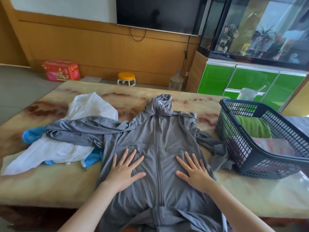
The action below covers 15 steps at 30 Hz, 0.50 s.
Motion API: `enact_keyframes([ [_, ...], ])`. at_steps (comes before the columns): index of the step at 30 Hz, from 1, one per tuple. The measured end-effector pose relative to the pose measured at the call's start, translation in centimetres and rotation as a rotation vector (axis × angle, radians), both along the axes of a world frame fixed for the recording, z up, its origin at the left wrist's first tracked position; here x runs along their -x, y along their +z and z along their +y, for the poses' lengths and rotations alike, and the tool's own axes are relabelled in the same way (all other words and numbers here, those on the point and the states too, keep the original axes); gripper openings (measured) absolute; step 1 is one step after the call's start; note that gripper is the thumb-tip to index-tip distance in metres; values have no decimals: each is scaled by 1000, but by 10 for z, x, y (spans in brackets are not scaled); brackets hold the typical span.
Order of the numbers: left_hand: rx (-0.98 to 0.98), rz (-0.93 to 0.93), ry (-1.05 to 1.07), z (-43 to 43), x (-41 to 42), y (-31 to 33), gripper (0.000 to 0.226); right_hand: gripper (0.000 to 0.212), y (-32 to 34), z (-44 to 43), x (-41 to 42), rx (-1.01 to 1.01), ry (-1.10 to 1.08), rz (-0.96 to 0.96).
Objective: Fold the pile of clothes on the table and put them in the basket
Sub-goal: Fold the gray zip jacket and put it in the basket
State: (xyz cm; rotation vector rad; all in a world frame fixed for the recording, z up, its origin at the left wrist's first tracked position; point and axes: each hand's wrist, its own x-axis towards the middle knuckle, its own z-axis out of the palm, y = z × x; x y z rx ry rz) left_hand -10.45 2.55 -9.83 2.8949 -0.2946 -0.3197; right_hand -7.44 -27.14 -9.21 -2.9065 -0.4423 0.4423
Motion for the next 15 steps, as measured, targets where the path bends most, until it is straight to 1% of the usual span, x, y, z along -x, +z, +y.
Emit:
enact_keyframes([
  [3, -7, -10, 26, 6, -24, 1, 108, 80, 0, -10, -26, 8, -15, -9],
  [6, 5, -13, 58, 11, -54, 0, 111, 94, -4, -14, -49, 3, -37, -12],
  [8, 2, 6, 55, 12, -67, 0, 111, 96, -3, -15, -57, -9, -53, -21],
  [10, -7, 7, 8, 14, -69, 3, 99, 97, 1, -17, -57, -33, -20, -14],
  [11, 7, -42, 3, 13, -67, 6, 87, 97, 2, -18, -55, -52, 11, 6],
  [12, 67, -174, 28, 14, -65, 10, 74, 95, 5, -20, -55, -83, 39, 9],
  [14, 205, -522, 82, 16, -70, 18, 49, 82, 14, -18, -62, -173, 73, -61],
  [15, 212, -634, 94, 18, -77, 21, 41, 73, 18, -13, -69, -232, 72, -93],
])
